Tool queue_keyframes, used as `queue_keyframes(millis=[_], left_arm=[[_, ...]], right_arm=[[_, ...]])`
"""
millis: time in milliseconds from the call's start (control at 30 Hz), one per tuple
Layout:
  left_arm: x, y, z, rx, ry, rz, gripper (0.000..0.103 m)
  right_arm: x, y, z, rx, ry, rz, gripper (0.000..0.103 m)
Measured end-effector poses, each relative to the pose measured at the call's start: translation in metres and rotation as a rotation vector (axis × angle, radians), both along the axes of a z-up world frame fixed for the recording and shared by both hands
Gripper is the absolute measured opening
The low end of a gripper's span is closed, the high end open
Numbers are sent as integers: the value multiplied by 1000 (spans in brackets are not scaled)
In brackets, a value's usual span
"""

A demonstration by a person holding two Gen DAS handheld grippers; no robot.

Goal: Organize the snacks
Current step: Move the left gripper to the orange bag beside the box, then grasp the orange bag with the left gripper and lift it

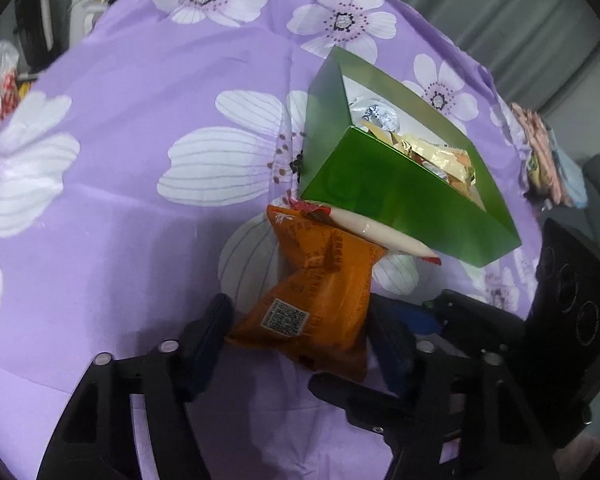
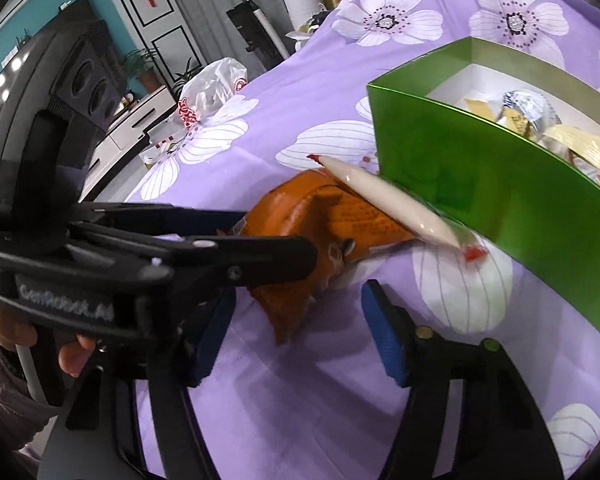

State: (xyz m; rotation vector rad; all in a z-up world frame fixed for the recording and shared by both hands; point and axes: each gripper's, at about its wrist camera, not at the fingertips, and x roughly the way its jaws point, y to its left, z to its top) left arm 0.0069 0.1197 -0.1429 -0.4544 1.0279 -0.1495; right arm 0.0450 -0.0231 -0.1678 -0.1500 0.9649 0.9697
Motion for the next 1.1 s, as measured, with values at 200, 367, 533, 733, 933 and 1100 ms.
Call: queue_keyframes(millis=[200, 367, 533, 733, 933, 1100], left_arm=[[-1, 1, -2, -16, 7, -15, 65], [-6, -3, 1, -13, 11, -41, 64], [-16, -10, 7, -7, 3, -57, 61], [-32, -17, 19, 7, -11, -70, 60], [-52, -28, 37, 32, -37, -87, 60], [-62, -36, 60, 50, -83, -99, 60]], right_arm=[[2, 10, -2, -23, -7, 39, 45], [-1, 7, -1, -8, -10, 49, 27], [-10, 0, 5, 7, -25, 37, 23], [-26, -7, 12, 28, -41, 43, 20], [-48, -16, 29, 48, -83, 56, 20], [-61, -27, 48, 75, -128, 59, 20]])
